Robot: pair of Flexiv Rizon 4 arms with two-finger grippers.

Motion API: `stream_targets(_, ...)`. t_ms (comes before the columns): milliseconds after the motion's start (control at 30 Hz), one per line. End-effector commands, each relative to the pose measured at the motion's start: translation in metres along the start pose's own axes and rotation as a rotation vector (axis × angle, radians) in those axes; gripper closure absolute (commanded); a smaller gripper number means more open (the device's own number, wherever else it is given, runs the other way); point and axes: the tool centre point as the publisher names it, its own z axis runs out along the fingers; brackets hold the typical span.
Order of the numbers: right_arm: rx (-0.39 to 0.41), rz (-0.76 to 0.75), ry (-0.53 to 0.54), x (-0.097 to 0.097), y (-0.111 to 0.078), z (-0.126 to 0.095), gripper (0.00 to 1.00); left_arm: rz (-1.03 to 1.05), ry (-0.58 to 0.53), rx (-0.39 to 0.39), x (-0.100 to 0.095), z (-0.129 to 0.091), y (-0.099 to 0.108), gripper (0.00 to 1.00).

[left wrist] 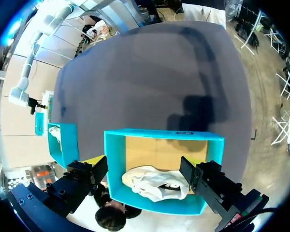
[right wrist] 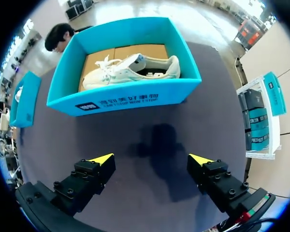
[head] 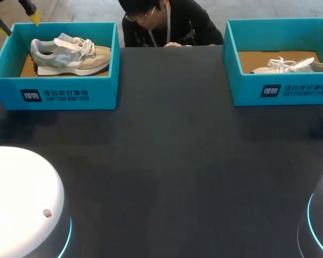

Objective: Take the shoe out of the shoebox, open the shoe tongue, remove and reinsert the insole, then place the shoe into the shoebox

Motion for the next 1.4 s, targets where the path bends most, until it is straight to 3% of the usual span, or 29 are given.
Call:
stream_targets(33,-0.039,-0.001,0.003,-0.002,-0.009,-0.001,0.0,0.001,0.005,0.004,0.005,0.003,0.004,0.0)
stream_targets(267,-0.039,-0.001,0.003,-0.002,-0.009,-0.001,0.0,-0.014,0.01,0.008,0.017,0.0,0.012,0.0)
stream_targets(1167,-0.039,-0.001,0.003,-0.002,-0.009,-0.001,0.0,-0.014,0.01,0.008,0.017,0.0,0.012,0.0)
stream_targets(1400,-0.039,-0.001,0.003,-0.002,-0.009,-0.001,0.0,0.055,0.185,-0.223,0.037,0.003,0.035,0.0)
